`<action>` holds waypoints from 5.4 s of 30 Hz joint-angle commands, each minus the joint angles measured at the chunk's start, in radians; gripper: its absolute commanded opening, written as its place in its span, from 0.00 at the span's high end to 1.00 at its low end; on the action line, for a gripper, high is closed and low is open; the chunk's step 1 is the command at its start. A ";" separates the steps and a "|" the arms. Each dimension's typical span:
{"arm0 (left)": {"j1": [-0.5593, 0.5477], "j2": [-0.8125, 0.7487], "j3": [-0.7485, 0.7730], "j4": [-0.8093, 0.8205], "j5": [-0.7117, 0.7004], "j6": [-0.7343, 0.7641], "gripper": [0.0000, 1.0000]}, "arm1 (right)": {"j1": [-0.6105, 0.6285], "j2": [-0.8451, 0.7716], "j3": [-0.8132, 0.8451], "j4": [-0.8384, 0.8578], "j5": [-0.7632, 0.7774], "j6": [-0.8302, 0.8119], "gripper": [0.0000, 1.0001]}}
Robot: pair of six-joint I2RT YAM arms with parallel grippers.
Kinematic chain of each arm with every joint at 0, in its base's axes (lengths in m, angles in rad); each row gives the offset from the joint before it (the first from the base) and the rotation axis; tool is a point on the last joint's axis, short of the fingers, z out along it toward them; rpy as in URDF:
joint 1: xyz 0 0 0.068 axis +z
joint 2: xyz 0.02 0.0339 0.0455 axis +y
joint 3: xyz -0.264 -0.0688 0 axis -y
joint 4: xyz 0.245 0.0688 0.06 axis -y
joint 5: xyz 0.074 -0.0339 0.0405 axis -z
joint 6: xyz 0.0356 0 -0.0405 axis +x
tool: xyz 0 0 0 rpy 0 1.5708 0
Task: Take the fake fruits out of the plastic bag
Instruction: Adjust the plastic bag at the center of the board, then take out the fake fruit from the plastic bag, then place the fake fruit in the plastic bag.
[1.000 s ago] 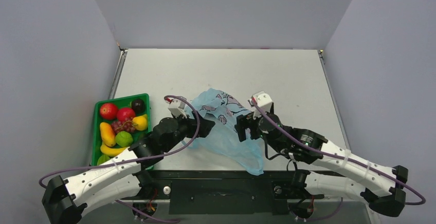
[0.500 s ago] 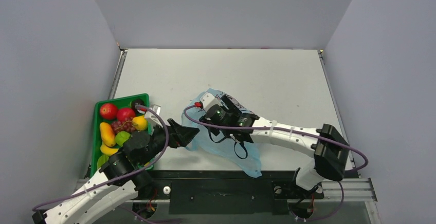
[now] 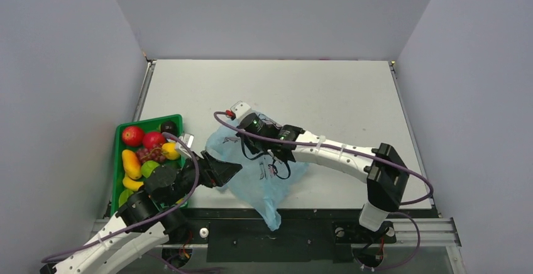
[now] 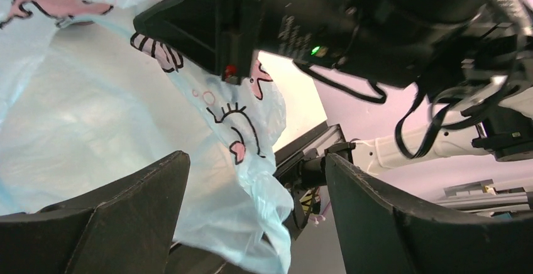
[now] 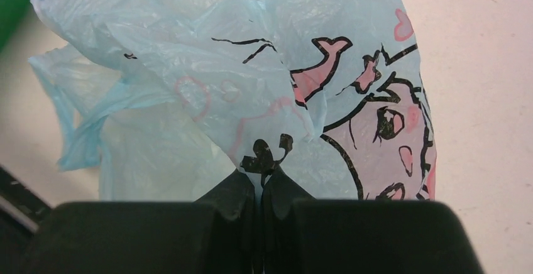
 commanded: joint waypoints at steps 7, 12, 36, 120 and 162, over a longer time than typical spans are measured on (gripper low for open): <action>0.003 0.157 0.036 0.140 0.101 0.015 0.29 | -0.212 -0.178 -0.072 0.205 -0.629 0.251 1.00; 0.002 0.322 0.067 0.168 0.061 0.074 0.38 | -0.296 -0.157 -0.203 0.421 -0.803 0.374 1.00; -0.021 0.775 0.210 -0.016 -0.415 0.031 0.66 | -0.316 -0.200 -0.293 0.506 -0.686 0.559 1.00; 0.177 1.035 0.129 0.547 -0.006 0.367 0.80 | -0.464 -0.216 -0.636 0.585 -0.671 0.391 1.00; 0.208 0.757 0.313 0.517 0.402 0.290 0.90 | -0.267 -0.421 -0.289 0.091 -0.030 0.234 1.00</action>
